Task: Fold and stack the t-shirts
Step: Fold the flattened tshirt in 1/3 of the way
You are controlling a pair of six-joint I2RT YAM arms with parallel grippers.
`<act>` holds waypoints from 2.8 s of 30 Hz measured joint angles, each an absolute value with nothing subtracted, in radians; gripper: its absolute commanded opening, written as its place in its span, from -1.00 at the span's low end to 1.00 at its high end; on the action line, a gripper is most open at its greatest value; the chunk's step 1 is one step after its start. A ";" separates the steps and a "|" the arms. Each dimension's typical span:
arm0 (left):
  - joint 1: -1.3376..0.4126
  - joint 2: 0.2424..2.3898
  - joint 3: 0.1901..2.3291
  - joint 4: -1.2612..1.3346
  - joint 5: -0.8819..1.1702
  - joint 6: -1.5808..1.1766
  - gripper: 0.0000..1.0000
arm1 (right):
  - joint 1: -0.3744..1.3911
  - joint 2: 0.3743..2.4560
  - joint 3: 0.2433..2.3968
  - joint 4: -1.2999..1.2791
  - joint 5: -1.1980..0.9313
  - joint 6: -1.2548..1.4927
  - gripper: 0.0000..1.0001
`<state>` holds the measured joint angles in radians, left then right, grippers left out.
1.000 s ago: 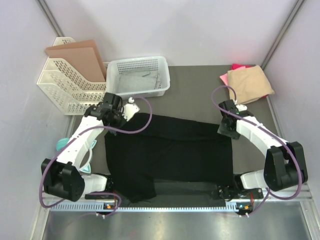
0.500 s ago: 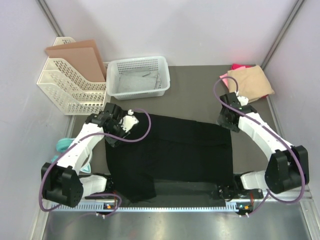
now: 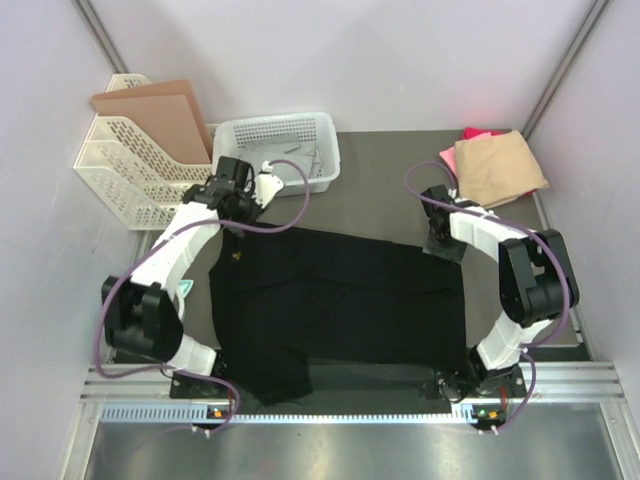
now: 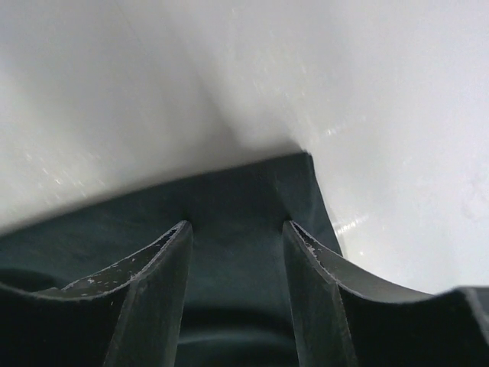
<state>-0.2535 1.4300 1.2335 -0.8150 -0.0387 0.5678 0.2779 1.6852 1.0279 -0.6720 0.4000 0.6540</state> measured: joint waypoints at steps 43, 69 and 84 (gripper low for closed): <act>-0.028 1.689 1.182 -0.723 -0.007 0.559 -0.45 | 0.135 1.875 1.258 -0.651 0.397 0.568 -0.20; -0.218 1.435 1.111 -0.832 0.019 0.484 -0.42 | 0.294 1.712 1.046 -0.649 0.329 0.572 -0.10; -0.218 1.183 0.981 -0.894 0.033 0.501 -0.33 | 0.186 1.971 1.392 -0.717 0.348 0.535 -0.16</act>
<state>-0.2180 1.1831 0.9813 -0.8944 0.0334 0.5007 0.1856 1.9709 1.3922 -0.7166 0.3477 0.5346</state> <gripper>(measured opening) 0.329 0.416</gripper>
